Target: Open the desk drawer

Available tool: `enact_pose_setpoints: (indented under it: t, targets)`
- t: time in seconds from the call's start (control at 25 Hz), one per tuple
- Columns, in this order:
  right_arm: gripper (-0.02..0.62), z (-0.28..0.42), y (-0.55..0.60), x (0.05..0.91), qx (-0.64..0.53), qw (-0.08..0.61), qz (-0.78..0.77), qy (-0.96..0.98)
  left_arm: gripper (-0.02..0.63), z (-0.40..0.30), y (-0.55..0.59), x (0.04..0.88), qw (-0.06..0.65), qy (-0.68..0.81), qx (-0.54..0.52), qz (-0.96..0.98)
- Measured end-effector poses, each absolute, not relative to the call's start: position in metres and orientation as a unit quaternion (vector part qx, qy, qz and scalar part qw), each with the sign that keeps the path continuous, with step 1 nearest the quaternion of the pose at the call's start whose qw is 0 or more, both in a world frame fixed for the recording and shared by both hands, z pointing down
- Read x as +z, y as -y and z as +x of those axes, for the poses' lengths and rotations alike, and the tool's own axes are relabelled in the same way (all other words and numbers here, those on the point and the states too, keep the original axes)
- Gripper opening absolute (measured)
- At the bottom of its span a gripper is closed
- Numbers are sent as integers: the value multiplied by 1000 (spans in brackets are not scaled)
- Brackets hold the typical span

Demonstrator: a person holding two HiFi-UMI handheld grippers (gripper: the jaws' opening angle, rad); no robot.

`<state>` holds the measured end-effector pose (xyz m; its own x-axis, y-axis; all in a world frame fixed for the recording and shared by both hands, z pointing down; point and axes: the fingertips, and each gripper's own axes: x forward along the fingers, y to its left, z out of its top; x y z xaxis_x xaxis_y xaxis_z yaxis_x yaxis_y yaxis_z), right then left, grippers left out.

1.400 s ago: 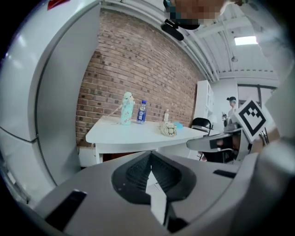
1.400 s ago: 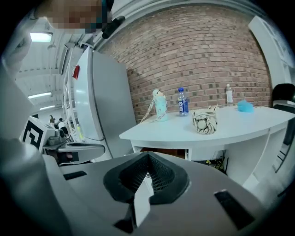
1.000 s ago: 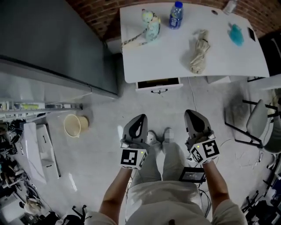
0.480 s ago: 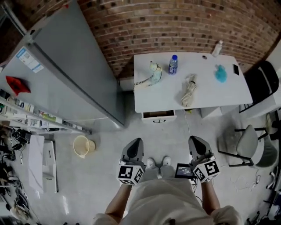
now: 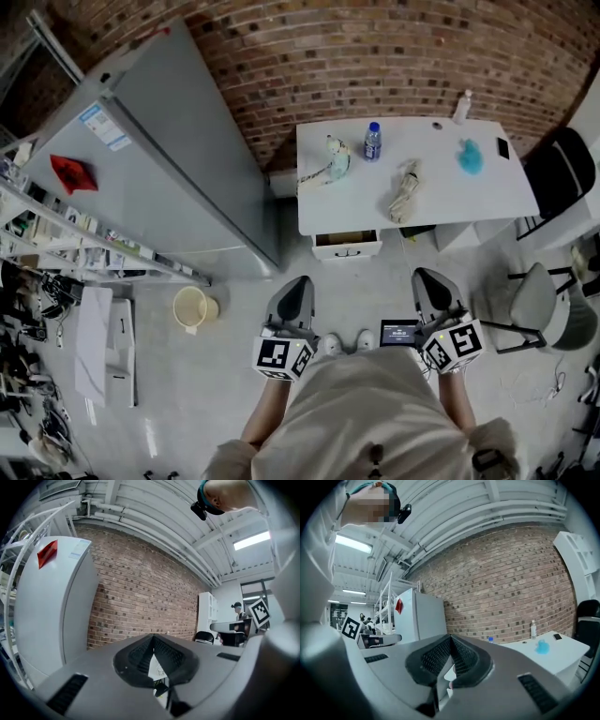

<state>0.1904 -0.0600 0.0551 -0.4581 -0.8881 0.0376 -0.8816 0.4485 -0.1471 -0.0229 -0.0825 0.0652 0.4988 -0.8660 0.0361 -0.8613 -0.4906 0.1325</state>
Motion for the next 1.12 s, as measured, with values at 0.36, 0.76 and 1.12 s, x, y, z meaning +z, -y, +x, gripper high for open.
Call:
enact_pose_setpoints:
  t: [0.36,0.76,1.12]
  targets:
    - [26,185,60,29,-60,59,-500,-862,8,-19,75,43,51,507,-34,859]
    - [26,182,63,52,-89,49,-498,-861,8,-5,85,49,52,494,-18,868]
    - [26,188,70,60,-98,43,-504,-857,8,-1,90,55,53,490,-1,870]
